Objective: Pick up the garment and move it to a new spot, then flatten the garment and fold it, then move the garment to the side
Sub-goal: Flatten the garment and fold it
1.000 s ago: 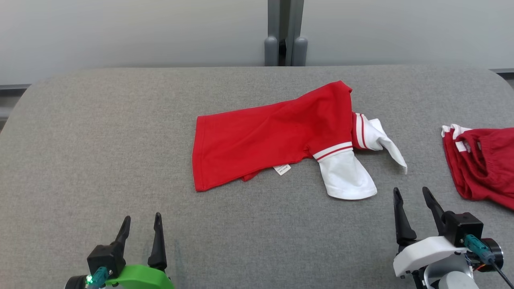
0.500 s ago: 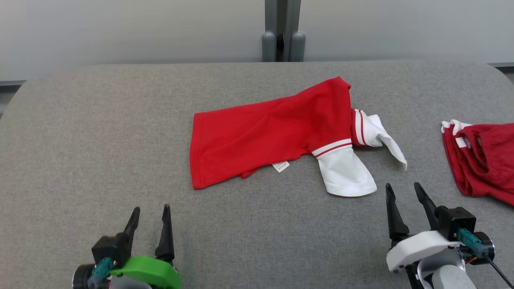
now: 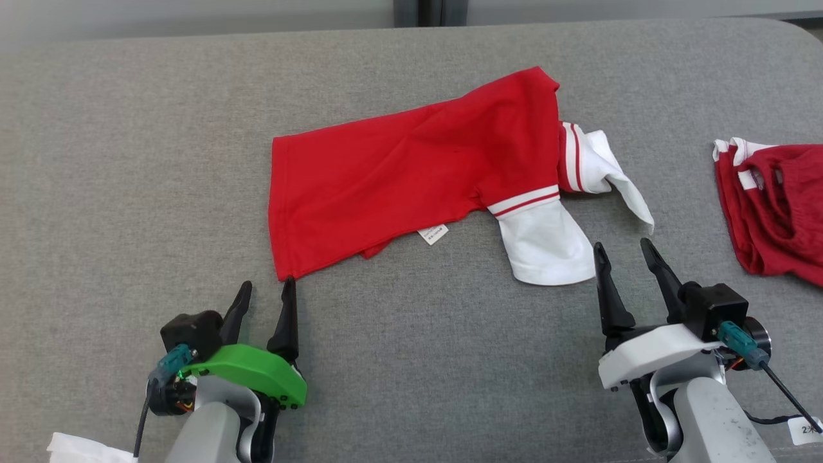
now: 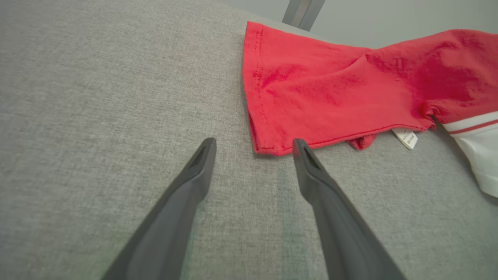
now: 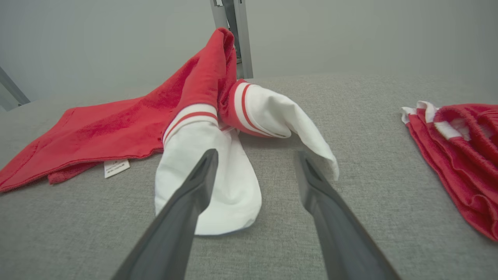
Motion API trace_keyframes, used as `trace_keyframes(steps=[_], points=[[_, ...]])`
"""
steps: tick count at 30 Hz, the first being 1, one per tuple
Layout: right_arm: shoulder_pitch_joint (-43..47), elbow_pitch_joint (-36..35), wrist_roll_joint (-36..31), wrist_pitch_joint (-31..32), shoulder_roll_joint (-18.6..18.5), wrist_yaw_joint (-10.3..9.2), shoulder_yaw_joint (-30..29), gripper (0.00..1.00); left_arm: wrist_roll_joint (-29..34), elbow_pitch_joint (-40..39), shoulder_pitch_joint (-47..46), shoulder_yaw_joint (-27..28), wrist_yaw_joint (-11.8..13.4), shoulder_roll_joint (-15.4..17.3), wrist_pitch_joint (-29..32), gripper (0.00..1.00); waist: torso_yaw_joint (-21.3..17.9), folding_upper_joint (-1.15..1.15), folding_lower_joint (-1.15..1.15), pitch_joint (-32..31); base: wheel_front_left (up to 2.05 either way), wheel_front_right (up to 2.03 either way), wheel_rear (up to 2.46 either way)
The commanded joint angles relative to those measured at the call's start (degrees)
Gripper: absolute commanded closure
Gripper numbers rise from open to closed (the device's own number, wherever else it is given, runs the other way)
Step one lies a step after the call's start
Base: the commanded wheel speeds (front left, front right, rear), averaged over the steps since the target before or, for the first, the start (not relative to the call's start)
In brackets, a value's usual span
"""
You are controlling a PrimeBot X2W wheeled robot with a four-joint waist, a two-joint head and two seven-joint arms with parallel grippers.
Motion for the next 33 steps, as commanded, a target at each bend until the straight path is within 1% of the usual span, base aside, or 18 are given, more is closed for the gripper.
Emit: trace_keyframes(steps=[1, 2, 3, 5, 12, 20, 21, 22, 23, 24, 25, 30, 33], points=[[-0.8, -0.3, 0.0, -0.2, -0.1, -0.10, -0.1, 0.00, -1.6, 0.7, -1.7, 0.0, -0.2, 0.2, 0.0, 0.00, -2.3, 0.00, 0.00, 2.9, 0.00, 0.00, 0.00], [-0.9, -0.4, -0.2, -0.2, -0.1, -0.10, 0.0, 0.00, -3.0, 1.6, -1.8, 0.0, -0.3, 0.2, 0.0, 0.00, -2.7, 0.00, 0.00, 3.4, 0.00, 0.00, 0.00], [-1.1, -0.5, -0.2, -0.2, -0.1, -0.10, 0.0, 0.00, -2.7, 2.1, -2.3, -0.5, -0.4, 0.2, 0.0, 0.00, -3.0, 0.00, 0.00, 3.8, 0.00, 0.00, 0.00], [-1.3, -0.7, -0.3, -0.2, -0.1, -0.10, -0.3, 0.00, -4.6, 3.1, -2.7, -0.9, -0.4, 0.2, 0.1, 0.00, -3.4, 0.00, 0.00, 4.4, 0.00, 0.00, 0.00], [-1.9, -1.2, -0.3, -0.2, -0.1, -0.10, -0.4, 0.00, -8.4, 3.0, -3.7, -3.7, -0.6, -0.1, 0.3, 0.00, -3.8, 0.00, 0.00, 5.4, 0.00, 0.00, 0.00], [-3.3, -1.5, 1.0, -0.2, -0.1, -0.10, 2.1, 0.00, -11.1, 4.7, -6.6, -5.8, -0.6, -0.3, 0.4, 0.00, -4.3, 0.00, 0.00, 6.4, 0.00, 0.00, 0.00], [-3.4, -1.5, 1.2, -0.2, -0.1, -0.10, 2.6, 0.00, -11.6, 4.9, -7.0, -5.8, -0.6, -0.2, 0.4, 0.02, -4.3, 0.00, 0.00, 6.5, 0.00, 0.00, 0.00], [-3.5, -1.5, 1.4, -0.2, -0.1, -0.10, 3.0, 0.00, -12.0, 5.0, -7.3, -5.5, -0.6, -0.2, 0.4, 0.31, -4.3, 0.00, 0.00, 6.6, 0.00, 0.00, 0.00], [-3.7, -1.5, 1.7, -0.2, -0.1, -0.10, 3.6, 0.00, -12.2, 5.2, -7.7, -5.1, -0.6, -0.2, 0.4, 0.57, -4.3, 0.00, 0.00, 6.8, 0.00, 0.00, 0.00], [-3.8, -1.3, 1.9, -0.2, -0.1, -0.10, 4.1, 0.00, -11.9, 5.4, -7.9, -4.7, -0.6, -0.1, 0.4, 0.85, -4.3, 0.00, 0.00, 6.8, 0.00, 0.00, 0.00], [-4.0, -1.1, 2.2, -0.2, -0.1, -0.10, 4.6, 0.00, -11.7, 5.6, -8.0, -4.4, -0.6, 0.0, 0.4, 1.00, -4.2, 0.00, 0.00, 7.0, 0.00, 0.00, 0.00], [-5.2, 2.1, 3.3, -0.2, -0.2, -0.10, 6.8, 0.00, -9.6, 5.7, -8.5, -4.3, -0.6, 0.2, 0.4, 1.00, -3.1, 0.00, 0.00, 7.6, 0.00, 0.00, 0.00], [-7.3, 5.4, 3.1, -0.2, -0.2, -0.10, 5.8, 0.00, -8.4, 5.0, -8.5, -4.3, -0.6, 0.2, 0.2, 1.00, -2.1, 0.00, 0.00, 8.1, 0.00, 0.00, 0.00]])
